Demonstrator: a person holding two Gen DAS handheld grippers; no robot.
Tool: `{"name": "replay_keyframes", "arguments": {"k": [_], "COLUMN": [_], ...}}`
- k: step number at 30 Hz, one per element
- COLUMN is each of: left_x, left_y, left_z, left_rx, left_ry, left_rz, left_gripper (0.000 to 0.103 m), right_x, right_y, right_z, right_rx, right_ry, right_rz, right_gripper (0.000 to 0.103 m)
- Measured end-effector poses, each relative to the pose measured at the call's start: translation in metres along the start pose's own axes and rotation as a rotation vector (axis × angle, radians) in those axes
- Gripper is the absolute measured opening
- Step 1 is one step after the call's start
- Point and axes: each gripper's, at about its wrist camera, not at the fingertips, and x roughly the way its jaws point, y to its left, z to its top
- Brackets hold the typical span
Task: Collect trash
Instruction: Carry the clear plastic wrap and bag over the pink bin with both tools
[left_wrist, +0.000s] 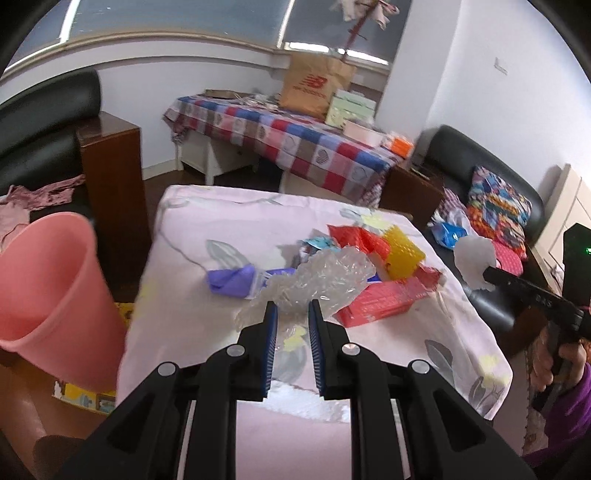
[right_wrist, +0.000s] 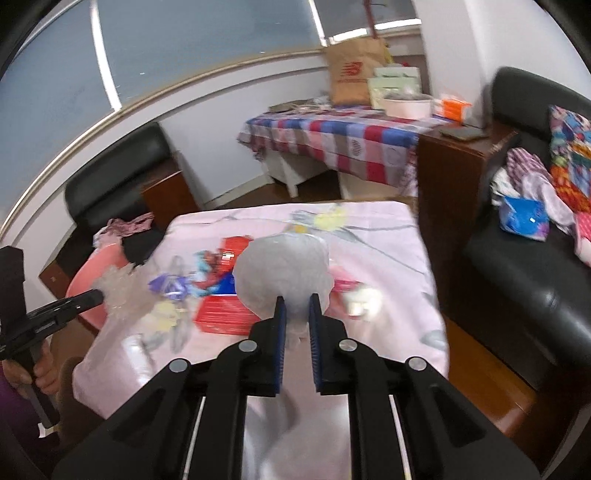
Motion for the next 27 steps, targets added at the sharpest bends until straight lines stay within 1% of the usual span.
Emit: {"name": "replay_keyframes", "arguments": {"k": [7, 13, 18, 22, 27], "left_x": [-0.029, -0.058, -0.078, -0.094, -0.104], "left_y": [0.031, 0.070, 0.105, 0.137, 0.166], "left_z": [0.000, 0.000, -0.001, 0.000, -0.001], "left_rx": [-0.072, -0.148, -0.194, -0.241, -0.254], "left_ry": [-0.060, -0.108, -0.132, -0.160, -0.174], "left_rz": [0.069, 0.162, 0.259, 0.312, 0.390], "left_gripper": [0.016, 0.016, 0.016, 0.016, 0.016], "right_x": [0.019, 0.043, 0.063, 0.083, 0.110], "right_y": [0.067, 0.128, 0.182, 0.233, 0.290], "right_z": [0.016, 0.035, 0.051, 0.058, 0.058], "right_rx": [-0.102, -0.175, -0.208, -0.254, -0.313], "right_ry": [0.009, 0.014, 0.014, 0.040, 0.095], "right_rz": [0.113, 0.220, 0.319, 0.389, 0.438], "right_gripper": [0.012, 0.012, 0.012, 0.012, 0.012]}}
